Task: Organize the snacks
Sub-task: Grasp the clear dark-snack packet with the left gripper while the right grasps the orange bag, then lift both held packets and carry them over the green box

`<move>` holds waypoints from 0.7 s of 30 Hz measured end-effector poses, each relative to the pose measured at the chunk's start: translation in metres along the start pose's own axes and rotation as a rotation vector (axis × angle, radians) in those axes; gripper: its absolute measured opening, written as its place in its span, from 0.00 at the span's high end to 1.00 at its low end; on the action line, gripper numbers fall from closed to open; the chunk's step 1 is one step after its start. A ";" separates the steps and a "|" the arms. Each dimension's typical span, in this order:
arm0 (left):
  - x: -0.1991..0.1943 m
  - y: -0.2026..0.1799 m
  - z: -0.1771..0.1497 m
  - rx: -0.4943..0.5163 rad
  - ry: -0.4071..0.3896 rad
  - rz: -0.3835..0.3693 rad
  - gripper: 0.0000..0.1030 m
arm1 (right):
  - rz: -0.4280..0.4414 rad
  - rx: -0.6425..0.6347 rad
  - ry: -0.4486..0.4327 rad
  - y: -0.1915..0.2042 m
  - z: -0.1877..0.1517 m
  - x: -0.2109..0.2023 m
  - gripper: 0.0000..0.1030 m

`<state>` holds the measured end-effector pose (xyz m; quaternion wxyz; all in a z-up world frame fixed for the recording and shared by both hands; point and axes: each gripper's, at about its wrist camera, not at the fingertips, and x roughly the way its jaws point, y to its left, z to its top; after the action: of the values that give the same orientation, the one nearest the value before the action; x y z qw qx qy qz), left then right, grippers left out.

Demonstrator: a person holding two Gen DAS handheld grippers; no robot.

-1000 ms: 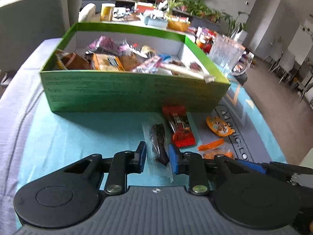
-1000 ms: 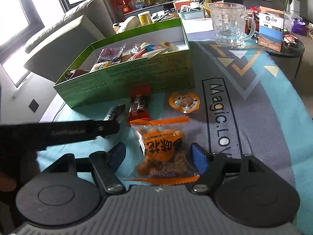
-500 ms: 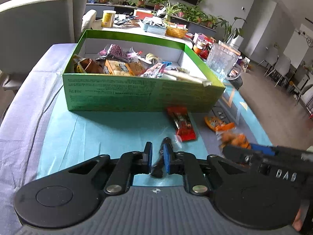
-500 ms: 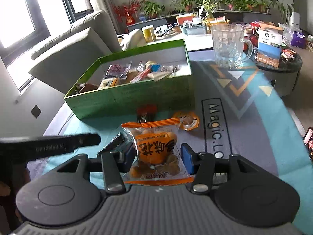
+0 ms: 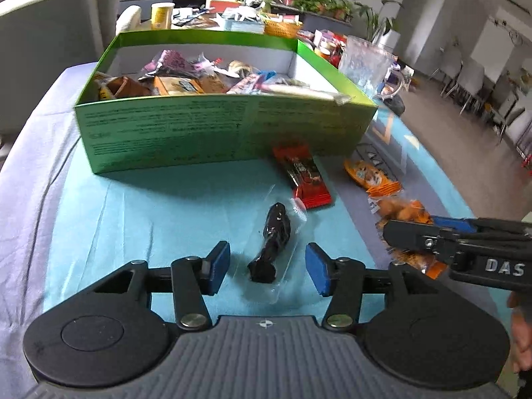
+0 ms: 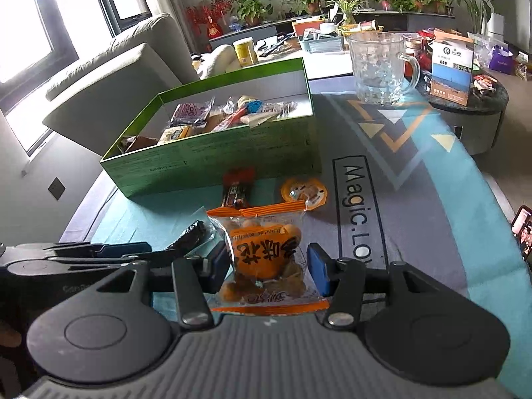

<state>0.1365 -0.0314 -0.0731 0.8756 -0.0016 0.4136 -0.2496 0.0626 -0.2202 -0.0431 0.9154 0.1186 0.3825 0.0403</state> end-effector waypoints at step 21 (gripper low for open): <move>-0.061 0.003 0.054 0.049 -0.253 0.019 0.74 | 0.028 -0.028 -0.126 0.013 0.034 -0.019 0.58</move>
<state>0.1441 -0.0128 0.0062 0.9228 -0.0077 0.2937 -0.2491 0.0732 -0.2169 -0.0038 0.9386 0.1133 0.3220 0.0508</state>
